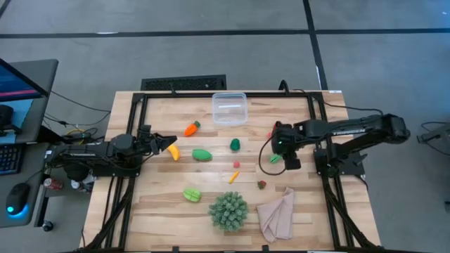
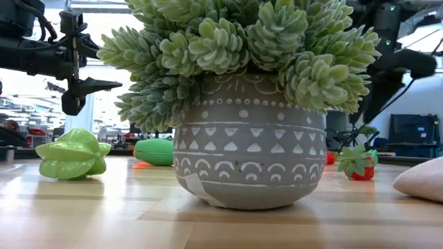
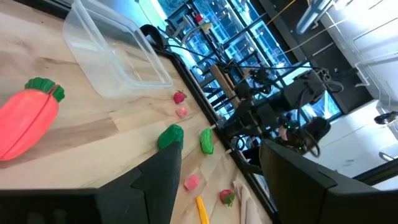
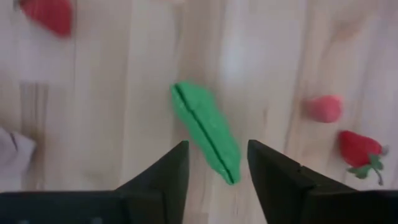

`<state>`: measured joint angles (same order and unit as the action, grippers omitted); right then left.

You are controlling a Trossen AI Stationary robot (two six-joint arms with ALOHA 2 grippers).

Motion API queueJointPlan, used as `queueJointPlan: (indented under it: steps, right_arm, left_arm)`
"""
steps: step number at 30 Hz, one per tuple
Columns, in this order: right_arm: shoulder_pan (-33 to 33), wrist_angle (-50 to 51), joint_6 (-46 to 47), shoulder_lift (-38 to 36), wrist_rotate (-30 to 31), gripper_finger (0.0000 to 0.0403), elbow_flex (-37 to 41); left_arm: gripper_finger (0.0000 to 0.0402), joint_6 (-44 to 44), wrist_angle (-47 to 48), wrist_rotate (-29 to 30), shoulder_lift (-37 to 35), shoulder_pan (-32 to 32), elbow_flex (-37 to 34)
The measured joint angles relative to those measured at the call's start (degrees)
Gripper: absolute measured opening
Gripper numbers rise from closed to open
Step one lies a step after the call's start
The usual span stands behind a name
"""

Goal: Pick and placing Produce into tupperware
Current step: Put the pea into the transparent bin

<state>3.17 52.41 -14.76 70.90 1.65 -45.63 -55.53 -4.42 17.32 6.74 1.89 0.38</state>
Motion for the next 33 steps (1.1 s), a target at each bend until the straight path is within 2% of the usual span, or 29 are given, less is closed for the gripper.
queueJointPlan:
  steps: [6,13,18,23,28,33]
  right_arm:
    - [-1.0,0.5,-2.2,5.3,1.4,0.021,0.0]
    - [-1.0,-1.5,-2.2,6.4,1.4,0.0249,0.0]
    - [-1.2,-3.6,-2.3,6.7,1.4,0.0255,0.0]
    - [-2.1,-6.7,-3.3,10.8,1.0,0.0256,0.0]
    - [-2.3,-6.2,-3.3,14.3,1.2,0.0256,0.1]
    - [-1.6,-6.4,-3.3,14.7,1.4,0.0256,0.1]
  left_arm:
    - [0.0208,0.2,0.0,0.0,0.0,0.0,0.0]
    - [0.0208,0.8,0.0,-0.2,0.0,0.0,0.0]
    - [0.0208,1.3,0.0,-0.2,0.0,0.0,0.0]
    - [0.0208,1.5,0.0,-0.2,0.0,0.0,0.0]
    - [0.0208,1.6,0.1,-0.6,0.0,0.0,0.0]
    - [0.0208,1.5,0.1,-0.6,0.0,0.0,0.0]
